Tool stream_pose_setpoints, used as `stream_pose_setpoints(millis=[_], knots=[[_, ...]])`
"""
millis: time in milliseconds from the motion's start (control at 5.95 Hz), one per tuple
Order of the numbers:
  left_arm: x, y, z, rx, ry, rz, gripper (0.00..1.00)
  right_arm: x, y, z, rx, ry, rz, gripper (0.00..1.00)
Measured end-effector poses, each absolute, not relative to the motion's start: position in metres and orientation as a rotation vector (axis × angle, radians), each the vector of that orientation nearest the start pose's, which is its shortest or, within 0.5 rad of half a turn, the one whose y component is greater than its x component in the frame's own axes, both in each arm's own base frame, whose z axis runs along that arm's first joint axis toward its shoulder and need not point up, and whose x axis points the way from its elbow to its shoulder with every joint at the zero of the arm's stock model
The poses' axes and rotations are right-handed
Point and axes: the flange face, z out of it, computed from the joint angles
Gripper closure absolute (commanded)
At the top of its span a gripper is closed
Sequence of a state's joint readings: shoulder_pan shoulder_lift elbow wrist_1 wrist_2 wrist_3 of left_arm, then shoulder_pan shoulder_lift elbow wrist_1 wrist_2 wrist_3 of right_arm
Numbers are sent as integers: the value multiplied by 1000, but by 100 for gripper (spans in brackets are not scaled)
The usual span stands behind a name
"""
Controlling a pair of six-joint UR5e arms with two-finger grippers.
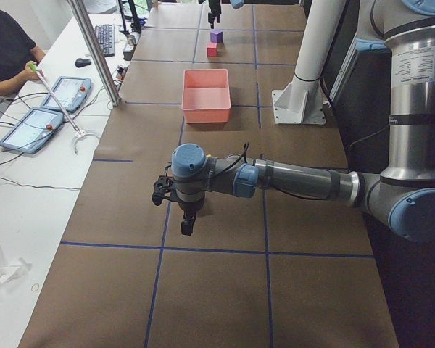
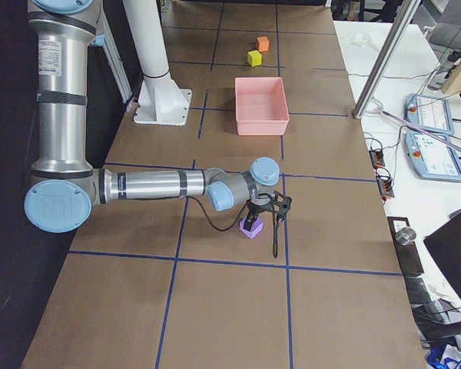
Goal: Place blocks into pink bin with both arms
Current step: 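Grasp the purple cube with the right gripper while the left arm reaches out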
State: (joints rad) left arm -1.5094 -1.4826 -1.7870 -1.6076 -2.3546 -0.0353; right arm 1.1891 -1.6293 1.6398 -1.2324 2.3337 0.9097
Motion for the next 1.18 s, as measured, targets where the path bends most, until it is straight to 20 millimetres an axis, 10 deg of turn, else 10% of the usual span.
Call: stream_pose_setpoints(millis=[672,1008,1176], knots=[[-35,-465,589,119,789,89,0,-146,-471,645,-223,-735,351,6],[-34,-466,587,129,790,95,0,-152,-471,650,-231,-718,359,86],[-25,-469,586,152,793,122,0,-153,-473,648,-234,-713,381,98]])
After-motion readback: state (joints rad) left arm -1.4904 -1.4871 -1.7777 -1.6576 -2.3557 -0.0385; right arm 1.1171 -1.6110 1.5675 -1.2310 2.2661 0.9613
